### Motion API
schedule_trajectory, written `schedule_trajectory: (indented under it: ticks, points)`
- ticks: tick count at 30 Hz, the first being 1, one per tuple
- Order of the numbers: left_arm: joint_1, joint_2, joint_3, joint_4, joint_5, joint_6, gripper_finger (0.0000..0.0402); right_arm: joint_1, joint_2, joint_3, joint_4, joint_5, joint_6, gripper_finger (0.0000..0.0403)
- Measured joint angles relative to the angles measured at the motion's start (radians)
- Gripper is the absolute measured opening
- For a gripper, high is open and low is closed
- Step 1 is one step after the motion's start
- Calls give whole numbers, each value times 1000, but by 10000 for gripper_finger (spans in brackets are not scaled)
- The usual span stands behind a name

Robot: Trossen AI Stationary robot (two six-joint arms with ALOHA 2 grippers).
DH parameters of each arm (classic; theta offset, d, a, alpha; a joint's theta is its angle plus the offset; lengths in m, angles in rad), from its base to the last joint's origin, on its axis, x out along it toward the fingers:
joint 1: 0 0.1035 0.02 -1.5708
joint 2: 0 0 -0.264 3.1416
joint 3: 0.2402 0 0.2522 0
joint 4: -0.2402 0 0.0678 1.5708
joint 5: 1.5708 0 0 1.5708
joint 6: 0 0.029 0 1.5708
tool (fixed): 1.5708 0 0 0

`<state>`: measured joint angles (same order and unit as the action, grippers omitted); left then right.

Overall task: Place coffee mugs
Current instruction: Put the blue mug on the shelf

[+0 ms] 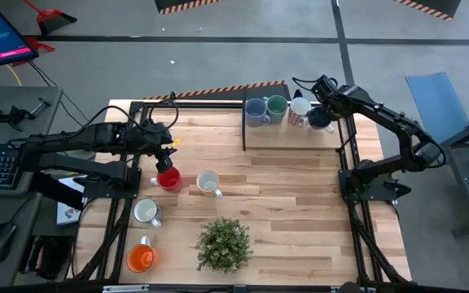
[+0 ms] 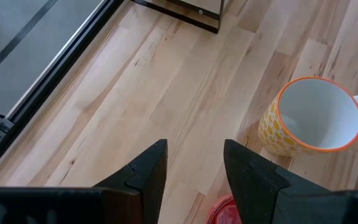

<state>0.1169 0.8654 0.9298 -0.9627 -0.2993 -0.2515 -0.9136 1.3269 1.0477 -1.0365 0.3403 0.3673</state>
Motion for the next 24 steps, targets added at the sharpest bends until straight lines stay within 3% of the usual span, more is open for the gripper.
schedule_trajectory:
  ticks: [24]
  points:
    - [0,0,0,0,0,0,147,-1,3,0,-1,-1,88,0]
